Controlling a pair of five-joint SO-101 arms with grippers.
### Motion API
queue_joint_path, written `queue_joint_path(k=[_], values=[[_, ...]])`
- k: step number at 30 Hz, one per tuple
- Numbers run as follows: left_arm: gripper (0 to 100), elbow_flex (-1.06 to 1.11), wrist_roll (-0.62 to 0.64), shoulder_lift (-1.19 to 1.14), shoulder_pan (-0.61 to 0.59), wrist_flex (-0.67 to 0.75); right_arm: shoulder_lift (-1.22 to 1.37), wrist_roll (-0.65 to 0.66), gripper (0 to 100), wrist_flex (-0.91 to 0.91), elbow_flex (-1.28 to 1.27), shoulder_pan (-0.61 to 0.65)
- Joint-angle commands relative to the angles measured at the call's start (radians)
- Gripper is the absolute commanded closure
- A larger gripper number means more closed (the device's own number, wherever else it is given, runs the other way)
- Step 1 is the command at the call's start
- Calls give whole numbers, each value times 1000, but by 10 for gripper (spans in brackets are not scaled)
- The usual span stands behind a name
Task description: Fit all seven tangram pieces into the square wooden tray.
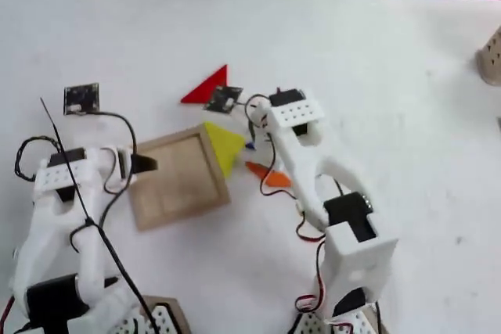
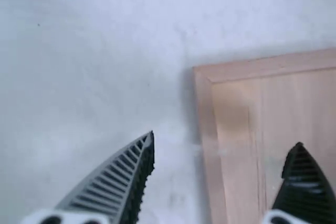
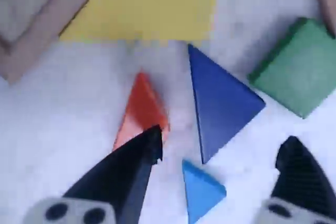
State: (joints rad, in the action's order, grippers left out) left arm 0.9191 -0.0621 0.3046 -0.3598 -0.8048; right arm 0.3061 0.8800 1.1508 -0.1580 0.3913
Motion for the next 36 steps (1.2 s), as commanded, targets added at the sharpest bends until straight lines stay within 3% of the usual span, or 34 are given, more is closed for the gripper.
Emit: queue_joint_path(k=[1,10,23,29,36], values=[[630,-41,-12,30,-4,28,-10,12,665,-56,3,18],[627,-5,-100,35,-4,48,81,-20,665,-67,77,50],[627,-2,-104,33,-5,48,343,-32,667,185,462,59],[627,3,-104,33,-5,71,352,-31,749,239,480,31],[627,3,-104,31,-5,75,351,-51,677,245,482,7]])
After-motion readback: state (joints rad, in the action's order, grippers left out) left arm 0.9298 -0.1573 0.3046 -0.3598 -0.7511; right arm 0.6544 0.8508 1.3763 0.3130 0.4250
